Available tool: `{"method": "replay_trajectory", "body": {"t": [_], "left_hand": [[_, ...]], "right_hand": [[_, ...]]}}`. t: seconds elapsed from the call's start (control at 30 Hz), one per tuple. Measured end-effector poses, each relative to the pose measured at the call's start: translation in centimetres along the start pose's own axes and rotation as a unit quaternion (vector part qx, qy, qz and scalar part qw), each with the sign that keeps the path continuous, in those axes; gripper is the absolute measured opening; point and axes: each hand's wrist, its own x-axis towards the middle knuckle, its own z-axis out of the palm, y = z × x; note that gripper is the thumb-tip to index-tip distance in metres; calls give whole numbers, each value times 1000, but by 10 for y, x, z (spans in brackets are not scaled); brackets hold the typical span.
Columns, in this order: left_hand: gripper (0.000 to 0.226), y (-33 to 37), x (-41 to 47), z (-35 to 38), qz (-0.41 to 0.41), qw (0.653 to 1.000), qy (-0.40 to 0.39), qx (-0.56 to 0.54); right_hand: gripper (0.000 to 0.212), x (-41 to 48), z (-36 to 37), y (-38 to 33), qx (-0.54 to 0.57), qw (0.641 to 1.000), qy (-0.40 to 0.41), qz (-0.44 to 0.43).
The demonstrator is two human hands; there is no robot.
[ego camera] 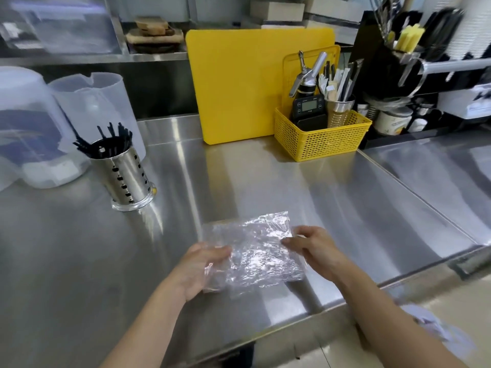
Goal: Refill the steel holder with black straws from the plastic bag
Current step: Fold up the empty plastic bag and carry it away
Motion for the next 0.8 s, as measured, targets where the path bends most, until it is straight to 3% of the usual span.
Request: {"method": "replay_trajectory", "body": {"t": [0.07, 0.2, 0.27, 0.37, 0.43, 0.5, 0.8], "left_hand": [[99, -13, -16, -3, 10, 1000, 16, 9], [19, -29, -50, 10, 68, 990, 77, 95], [13, -32, -59, 17, 101, 983, 97, 118], [22, -36, -63, 30, 121, 978, 104, 136], [3, -39, -62, 42, 126, 979, 91, 132], [8, -41, -56, 58, 126, 980, 76, 134], [14, -58, -21, 192, 134, 986, 2, 97]], "right_hand": [[24, -16, 8, 8, -5, 1000, 16, 11], [13, -48, 28, 26, -62, 997, 40, 5], [11, -65, 32, 28, -125, 991, 52, -16], [13, -85, 24, 24, -158, 983, 75, -50], [13, -93, 11, 20, -173, 978, 97, -57], [12, -100, -6, 16, -174, 977, 108, -59], [12, -129, -136, 8, -166, 964, 185, -94]]}}
